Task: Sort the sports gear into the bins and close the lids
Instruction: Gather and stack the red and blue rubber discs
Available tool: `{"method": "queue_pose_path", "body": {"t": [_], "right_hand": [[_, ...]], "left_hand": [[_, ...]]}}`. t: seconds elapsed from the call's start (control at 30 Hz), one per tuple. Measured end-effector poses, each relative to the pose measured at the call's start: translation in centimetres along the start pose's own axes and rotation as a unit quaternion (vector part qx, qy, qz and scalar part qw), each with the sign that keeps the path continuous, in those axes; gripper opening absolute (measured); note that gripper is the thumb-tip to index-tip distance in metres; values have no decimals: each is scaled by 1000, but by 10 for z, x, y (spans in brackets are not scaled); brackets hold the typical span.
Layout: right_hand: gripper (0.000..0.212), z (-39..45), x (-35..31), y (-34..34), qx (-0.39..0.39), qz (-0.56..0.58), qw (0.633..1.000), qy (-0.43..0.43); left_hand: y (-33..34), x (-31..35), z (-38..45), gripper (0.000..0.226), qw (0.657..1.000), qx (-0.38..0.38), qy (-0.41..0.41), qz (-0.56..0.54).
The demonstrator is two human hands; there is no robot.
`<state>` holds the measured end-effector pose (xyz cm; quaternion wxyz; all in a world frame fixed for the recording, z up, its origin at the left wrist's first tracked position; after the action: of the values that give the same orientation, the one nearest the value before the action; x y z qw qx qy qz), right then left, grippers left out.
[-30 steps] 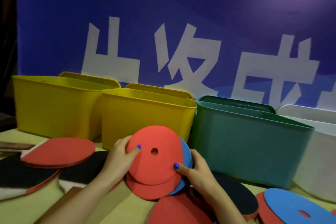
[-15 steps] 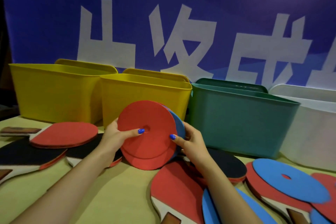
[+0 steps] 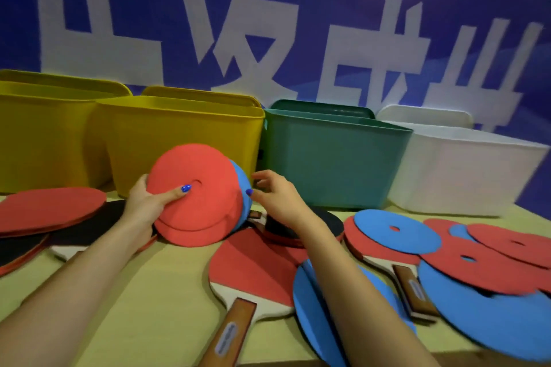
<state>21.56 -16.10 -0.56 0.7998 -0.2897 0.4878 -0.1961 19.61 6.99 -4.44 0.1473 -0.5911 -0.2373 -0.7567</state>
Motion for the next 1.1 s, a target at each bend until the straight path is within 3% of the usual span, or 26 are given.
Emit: {"method": "queue_pose_path", "body": {"t": [0.17, 0.23, 0.3, 0.33, 0.4, 0.5, 0.63, 0.7, 0.77, 0.9, 1.0, 1.1], "right_hand": [[22, -29, -22, -65, -85, -245, 965, -40], [18, -51, -28, -91, -237, -265, 934, 27], [46, -77, -25, -103, -391, -302, 862, 119], [63, -89, -19, -104, -415, -348, 829, 138], [83, -105, -2, -100, -391, -420, 809, 126], [84, -107, 16, -97, -350, -404, 836, 126], [33, -91, 24, -110, -331, -324, 881, 96], [12, -81, 22, -121, -306, -193, 927, 100], [8, -70, 14, -131, -267, -17, 956, 117], [12, -41, -3, -116, -90, 214, 967, 107], [9, -19, -9, -72, 23, 234, 968, 90], [26, -1, 1, -29, 141, 198, 967, 78]], "left_hand": [[2, -5, 6, 73, 1000, 12, 5, 16], [2, -5, 6, 73, 1000, 16, 2, 20], [1, -6, 5, 75, 1000, 16, -1, 24], [1, -7, 5, 76, 999, 17, -2, 26], [2, -8, 6, 76, 999, 22, -2, 32], [2, -7, 4, 77, 999, 22, 0, 39], [3, -5, -1, 77, 999, 18, -2, 51], [3, -4, -3, 77, 999, 12, -7, 51], [2, -4, -3, 74, 999, 10, -7, 48], [4, -4, -4, 60, 999, 9, 1, 33], [3, -9, -1, 52, 1000, 9, -2, 15], [2, -13, 4, 30, 1000, 20, -16, -11]]}}
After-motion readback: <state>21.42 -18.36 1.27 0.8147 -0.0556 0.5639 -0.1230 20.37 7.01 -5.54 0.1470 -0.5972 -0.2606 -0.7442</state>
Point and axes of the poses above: each hand's wrist, its own z-axis towards the middle knuckle, its own y-axis out of the palm, x = y × z, the point moved 1 cm from there along z, towards the middle knuckle, and after that the axes turned 4 degrees about x, right-handed, at the moved point
